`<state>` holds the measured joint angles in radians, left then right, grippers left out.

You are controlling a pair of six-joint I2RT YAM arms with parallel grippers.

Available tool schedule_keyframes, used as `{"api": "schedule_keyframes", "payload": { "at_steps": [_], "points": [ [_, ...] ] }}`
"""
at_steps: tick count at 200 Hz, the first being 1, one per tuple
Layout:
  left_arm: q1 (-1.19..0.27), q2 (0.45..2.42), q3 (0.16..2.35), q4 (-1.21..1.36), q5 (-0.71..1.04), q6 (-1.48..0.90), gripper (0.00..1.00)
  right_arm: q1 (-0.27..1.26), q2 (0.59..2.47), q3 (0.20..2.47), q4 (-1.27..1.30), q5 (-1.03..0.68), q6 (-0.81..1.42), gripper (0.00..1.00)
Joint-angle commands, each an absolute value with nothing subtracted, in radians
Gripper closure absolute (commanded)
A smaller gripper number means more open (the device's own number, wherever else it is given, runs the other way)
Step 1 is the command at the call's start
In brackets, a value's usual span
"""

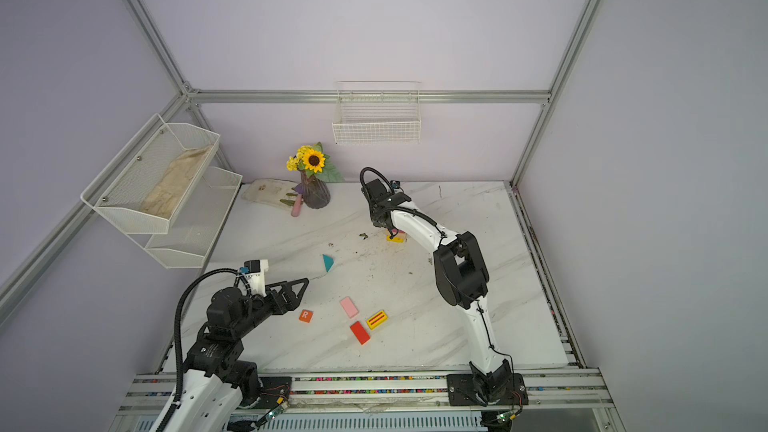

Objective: Build the wood block tower
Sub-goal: 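Lower the orange block onto the magenta block atop the stack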

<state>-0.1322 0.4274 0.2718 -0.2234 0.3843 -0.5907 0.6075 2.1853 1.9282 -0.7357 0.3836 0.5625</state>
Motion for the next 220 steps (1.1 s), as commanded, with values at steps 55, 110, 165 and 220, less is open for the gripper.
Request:
{"api": "schedule_keyframes", "payload": {
  "at_steps": [55,110,165,220],
  "points": [
    [-0.138,0.437,0.25,-0.17,0.375,-0.586,0.0,0.586,2.209,1.96,-0.788,0.428,0.557,0.62],
    [-0.14,0.449,0.252,-0.167,0.372,-0.586,0.0,0.58,2.228,1.982,-0.796,0.423,0.557,0.59],
    [-0.142,0.463,0.252,-0.165,0.37,-0.587,0.0,0.577,2.25,2.006,-0.799,0.41,0.56,0.55],
    [-0.143,0.469,0.255,-0.163,0.366,-0.587,0.0,0.577,2.261,2.017,-0.817,0.413,0.564,0.42]
  ]
}}
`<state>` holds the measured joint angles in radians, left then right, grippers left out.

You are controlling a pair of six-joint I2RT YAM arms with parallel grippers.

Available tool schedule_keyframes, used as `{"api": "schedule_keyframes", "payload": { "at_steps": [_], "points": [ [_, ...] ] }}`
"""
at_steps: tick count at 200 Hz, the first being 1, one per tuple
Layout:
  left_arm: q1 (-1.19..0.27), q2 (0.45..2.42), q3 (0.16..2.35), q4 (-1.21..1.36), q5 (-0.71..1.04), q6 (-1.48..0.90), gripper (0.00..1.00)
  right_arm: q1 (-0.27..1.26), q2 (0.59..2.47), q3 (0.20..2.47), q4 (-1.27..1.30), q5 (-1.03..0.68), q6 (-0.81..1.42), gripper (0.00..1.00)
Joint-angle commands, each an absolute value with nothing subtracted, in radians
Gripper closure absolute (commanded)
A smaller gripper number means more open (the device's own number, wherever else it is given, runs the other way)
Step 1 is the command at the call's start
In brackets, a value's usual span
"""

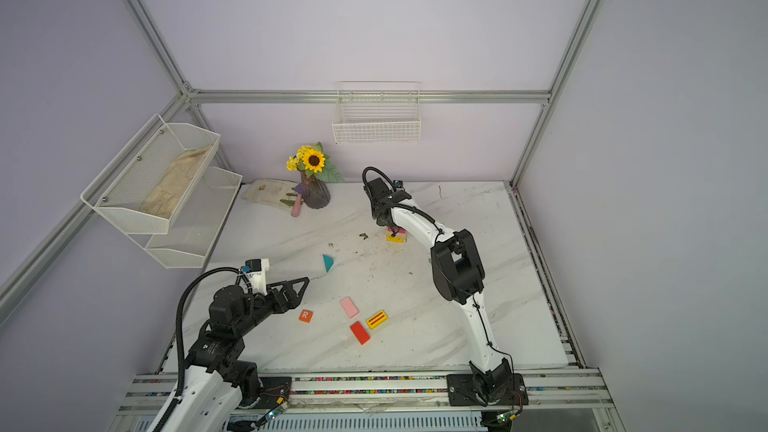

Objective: Build the wood block tower
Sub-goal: 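Lower the orange block onto the magenta block atop the stack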

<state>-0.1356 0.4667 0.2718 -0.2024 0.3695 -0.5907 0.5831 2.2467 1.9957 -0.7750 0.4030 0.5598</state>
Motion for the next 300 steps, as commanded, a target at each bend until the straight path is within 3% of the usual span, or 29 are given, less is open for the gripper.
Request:
{"api": "schedule_keyframes", "payload": {
  "at_steps": [1,108,300],
  "points": [
    [-0.144,0.469,0.255,-0.163,0.366,-0.587,0.0,0.577,2.261,2.017,-0.817,0.413,0.564,0.42],
    [-0.147,0.471,0.255,-0.16,0.365,-0.587,0.0,0.577,2.203,1.949,-0.789,0.407,0.567,0.23],
    [-0.151,0.475,0.255,-0.159,0.36,-0.586,0.0,0.586,2.132,1.843,-0.724,0.358,0.578,0.22]
  ]
}}
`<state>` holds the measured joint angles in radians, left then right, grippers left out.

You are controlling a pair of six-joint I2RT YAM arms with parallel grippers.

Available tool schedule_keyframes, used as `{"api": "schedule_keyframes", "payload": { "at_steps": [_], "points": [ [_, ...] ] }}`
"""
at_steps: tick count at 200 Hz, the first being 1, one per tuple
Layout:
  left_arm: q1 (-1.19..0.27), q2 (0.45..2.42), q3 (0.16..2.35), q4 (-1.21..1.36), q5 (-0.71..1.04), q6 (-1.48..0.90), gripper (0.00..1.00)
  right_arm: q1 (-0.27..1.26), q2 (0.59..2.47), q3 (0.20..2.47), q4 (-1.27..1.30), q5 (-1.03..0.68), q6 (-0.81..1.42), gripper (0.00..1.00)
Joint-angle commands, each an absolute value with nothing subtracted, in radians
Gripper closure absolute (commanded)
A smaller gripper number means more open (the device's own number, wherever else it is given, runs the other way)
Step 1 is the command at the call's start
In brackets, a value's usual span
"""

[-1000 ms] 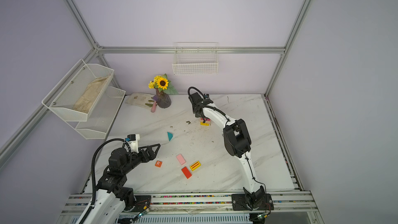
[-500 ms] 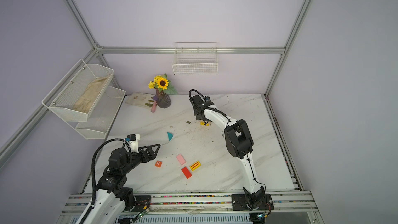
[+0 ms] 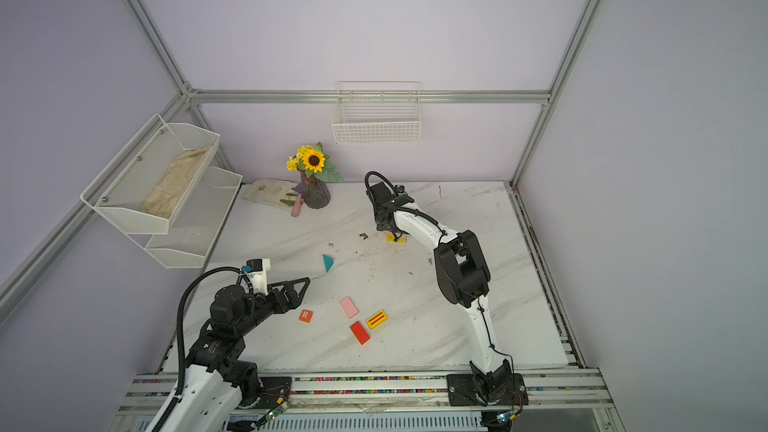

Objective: Build the wood block tower
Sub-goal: 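Lower the orange block onto the magenta block atop the stack, then hold the orange block on the stack with the right gripper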

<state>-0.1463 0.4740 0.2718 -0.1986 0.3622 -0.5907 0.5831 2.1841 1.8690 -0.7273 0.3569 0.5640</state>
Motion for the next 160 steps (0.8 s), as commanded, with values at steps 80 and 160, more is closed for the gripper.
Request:
{"api": "schedule_keyframes", "payload": {
  "at_steps": [80,160],
  "points": [
    [-0.153,0.483,0.255,-0.158,0.357,-0.587,0.0,0.586,2.127,1.83,-0.706,0.338,0.587,0.3],
    [-0.155,0.491,0.256,-0.156,0.354,-0.587,0.0,0.586,2.14,1.839,-0.708,0.328,0.607,0.36]
  ]
}}
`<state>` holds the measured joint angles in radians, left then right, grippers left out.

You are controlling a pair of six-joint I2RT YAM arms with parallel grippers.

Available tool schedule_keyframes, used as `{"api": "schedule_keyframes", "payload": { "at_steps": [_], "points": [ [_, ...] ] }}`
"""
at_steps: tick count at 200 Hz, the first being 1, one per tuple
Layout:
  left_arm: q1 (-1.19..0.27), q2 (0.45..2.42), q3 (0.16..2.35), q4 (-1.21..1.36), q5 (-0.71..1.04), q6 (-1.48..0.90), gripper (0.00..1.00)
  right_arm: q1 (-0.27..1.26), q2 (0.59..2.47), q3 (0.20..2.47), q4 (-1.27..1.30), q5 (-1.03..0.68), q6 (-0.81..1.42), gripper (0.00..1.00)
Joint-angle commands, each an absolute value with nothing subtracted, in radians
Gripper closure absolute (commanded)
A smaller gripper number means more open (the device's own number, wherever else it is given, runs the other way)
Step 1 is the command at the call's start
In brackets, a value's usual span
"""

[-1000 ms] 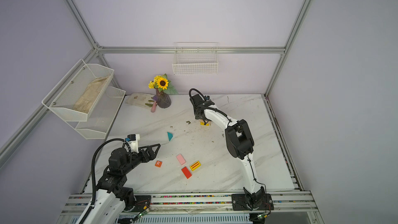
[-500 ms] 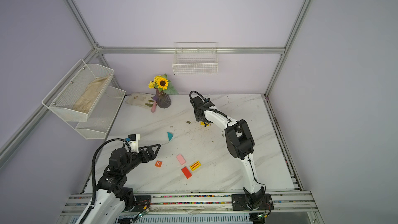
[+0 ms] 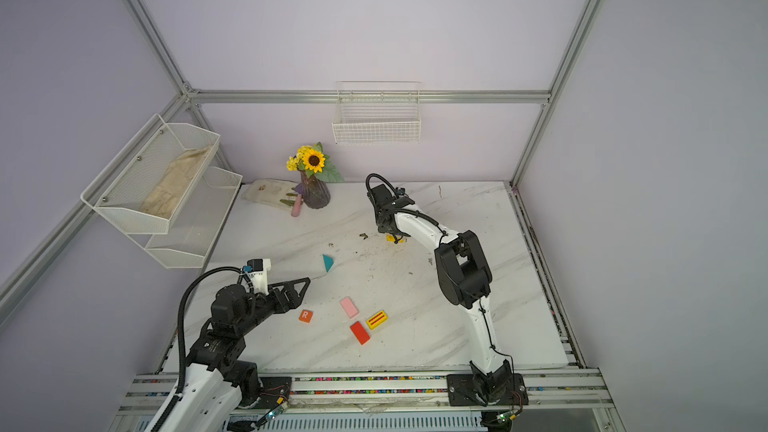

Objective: Build the wood block tower
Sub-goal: 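Hold the orange block on the stack with the right gripper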

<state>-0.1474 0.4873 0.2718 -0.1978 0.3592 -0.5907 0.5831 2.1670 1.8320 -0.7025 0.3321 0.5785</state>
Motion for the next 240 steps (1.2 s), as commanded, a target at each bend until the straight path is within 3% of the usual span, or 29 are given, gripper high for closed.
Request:
{"api": "schedule_keyframes", "payload": {
  "at_steps": [1,134,197,240],
  "points": [
    [-0.155,0.491,0.256,-0.156,0.355,-0.587,0.0,0.586,2.14,1.839,-0.708,0.327,0.608,0.36],
    [-0.156,0.499,0.257,-0.153,0.354,-0.588,0.0,0.586,2.171,1.864,-0.713,0.316,0.644,0.41],
    [-0.158,0.503,0.257,-0.15,0.353,-0.587,0.0,0.586,2.16,1.871,-0.735,0.34,0.638,0.27],
    [-0.16,0.505,0.258,-0.15,0.353,-0.587,0.0,0.587,2.14,1.862,-0.729,0.339,0.621,0.23]
  ]
}}
